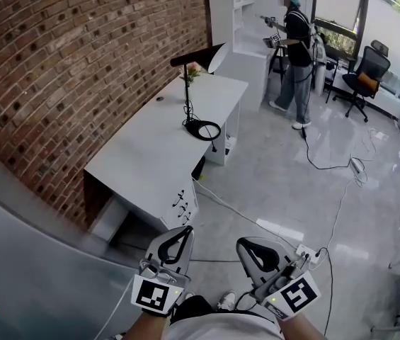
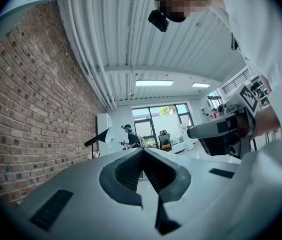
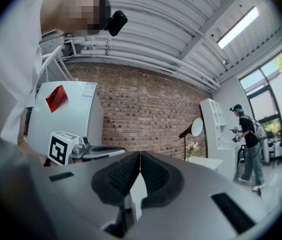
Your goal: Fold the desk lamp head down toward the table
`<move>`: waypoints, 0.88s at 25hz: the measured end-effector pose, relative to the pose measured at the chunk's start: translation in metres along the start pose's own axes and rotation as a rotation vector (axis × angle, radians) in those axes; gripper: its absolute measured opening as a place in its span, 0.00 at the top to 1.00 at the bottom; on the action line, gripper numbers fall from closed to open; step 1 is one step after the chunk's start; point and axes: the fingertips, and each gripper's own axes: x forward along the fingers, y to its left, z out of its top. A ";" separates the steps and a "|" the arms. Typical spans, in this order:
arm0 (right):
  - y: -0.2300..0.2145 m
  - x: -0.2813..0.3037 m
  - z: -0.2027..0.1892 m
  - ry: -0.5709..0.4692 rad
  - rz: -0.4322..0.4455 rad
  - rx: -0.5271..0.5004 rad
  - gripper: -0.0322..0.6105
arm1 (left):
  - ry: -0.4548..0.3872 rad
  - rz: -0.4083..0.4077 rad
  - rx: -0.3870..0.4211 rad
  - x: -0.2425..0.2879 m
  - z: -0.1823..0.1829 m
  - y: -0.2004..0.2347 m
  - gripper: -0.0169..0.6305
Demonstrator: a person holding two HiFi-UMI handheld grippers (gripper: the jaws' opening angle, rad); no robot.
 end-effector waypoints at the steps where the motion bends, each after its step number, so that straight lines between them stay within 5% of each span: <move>1: -0.002 -0.002 -0.002 0.002 0.003 0.003 0.92 | 0.005 0.003 0.001 0.000 -0.001 -0.002 0.96; 14: -0.011 0.004 -0.008 -0.009 0.057 0.041 0.92 | 0.042 0.055 0.018 -0.001 -0.007 0.000 0.96; 22: -0.037 0.021 -0.004 -0.010 0.035 0.030 0.92 | 0.031 0.019 0.004 0.034 -0.013 0.012 0.96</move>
